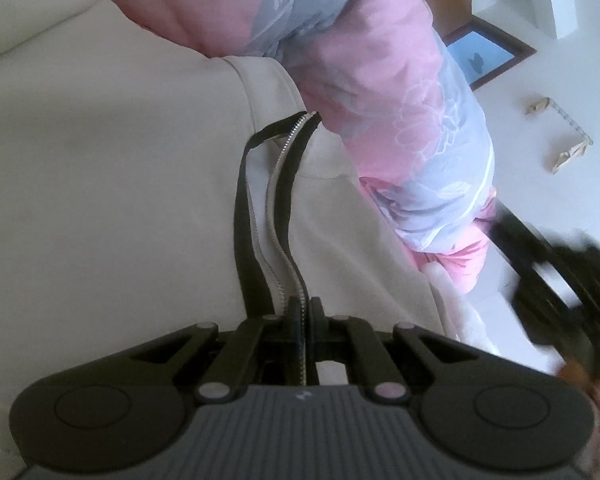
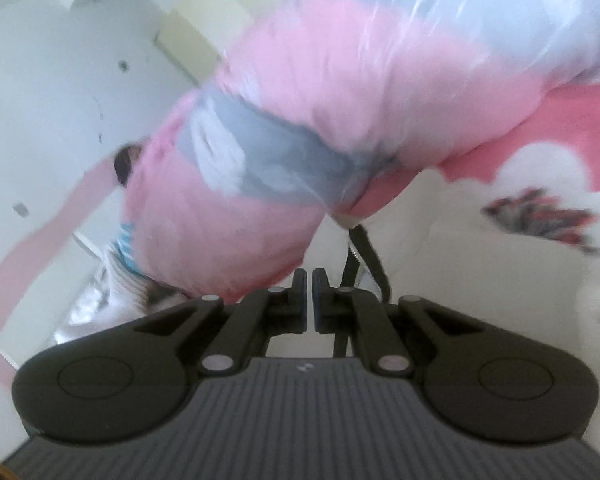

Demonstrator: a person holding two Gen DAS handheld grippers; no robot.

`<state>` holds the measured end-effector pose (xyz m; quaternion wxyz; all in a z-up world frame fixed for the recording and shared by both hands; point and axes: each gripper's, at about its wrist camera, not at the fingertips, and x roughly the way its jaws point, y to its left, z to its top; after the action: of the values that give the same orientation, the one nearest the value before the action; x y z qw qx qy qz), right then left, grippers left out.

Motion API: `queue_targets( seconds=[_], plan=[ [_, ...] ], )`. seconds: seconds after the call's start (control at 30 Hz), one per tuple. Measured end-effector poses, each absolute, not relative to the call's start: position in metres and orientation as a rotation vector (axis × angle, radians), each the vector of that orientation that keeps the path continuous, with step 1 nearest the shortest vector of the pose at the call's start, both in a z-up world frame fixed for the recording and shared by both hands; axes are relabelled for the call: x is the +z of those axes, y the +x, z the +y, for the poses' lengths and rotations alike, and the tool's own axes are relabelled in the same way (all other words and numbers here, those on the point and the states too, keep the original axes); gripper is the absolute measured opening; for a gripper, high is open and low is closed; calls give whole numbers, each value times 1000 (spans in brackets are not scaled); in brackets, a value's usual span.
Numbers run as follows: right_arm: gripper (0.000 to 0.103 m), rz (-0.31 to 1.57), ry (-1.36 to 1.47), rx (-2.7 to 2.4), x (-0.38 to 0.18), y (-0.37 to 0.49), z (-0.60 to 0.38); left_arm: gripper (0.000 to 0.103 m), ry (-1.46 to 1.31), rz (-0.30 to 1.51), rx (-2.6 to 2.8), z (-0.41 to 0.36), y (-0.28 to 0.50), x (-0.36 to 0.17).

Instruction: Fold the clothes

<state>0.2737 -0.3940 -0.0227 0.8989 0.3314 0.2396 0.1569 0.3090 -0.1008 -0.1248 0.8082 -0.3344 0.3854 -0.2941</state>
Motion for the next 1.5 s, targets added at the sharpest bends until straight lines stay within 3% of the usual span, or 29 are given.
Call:
queue_targets(
  seconds=[0.17, 0.23, 0.37, 0.6, 0.67, 0.73, 0.87, 1.1, 1.17, 1.2, 1.23, 1.4, 1.5],
  plan=[
    [11, 446, 726, 199, 8, 147, -429, 22, -844, 838, -616, -90, 310, -122],
    [23, 427, 752, 141, 13, 96, -442, 38, -846, 824, -579, -84, 301, -111],
    [30, 389, 856, 16, -4, 7, -465, 60, -768, 821, -529, -76, 275, -79],
    [42, 380, 1127, -18, -67, -48, -488, 64, -515, 799, -551, -81, 201, -31],
    [45, 393, 1184, -3, -82, -40, -490, 64, -432, 799, -576, -93, 178, -27],
    [57, 402, 1251, -1, -95, -24, -494, 64, -352, 807, -603, -108, 159, -30],
    [60, 433, 1432, -25, -131, 19, -509, 64, -219, 837, -616, -132, 132, -45],
    [59, 425, 1436, -87, -144, 98, -527, 64, -151, 820, -610, -131, 122, -50],
    [48, 405, 1359, -71, -130, 114, -533, 64, -146, 817, -616, -129, 121, -51],
    [23, 395, 1321, -64, -122, 123, -536, 64, -137, 812, -620, -129, 120, -52],
    [18, 384, 1283, -56, -115, 131, -539, 64, -124, 806, -624, -129, 120, -52],
    [11, 333, 1093, -19, -79, 173, -554, 64, -61, 783, -640, -134, 115, -53],
    [10, 312, 828, -14, -43, 194, -551, 64, -52, 779, -642, -134, 113, -53]
  ],
)
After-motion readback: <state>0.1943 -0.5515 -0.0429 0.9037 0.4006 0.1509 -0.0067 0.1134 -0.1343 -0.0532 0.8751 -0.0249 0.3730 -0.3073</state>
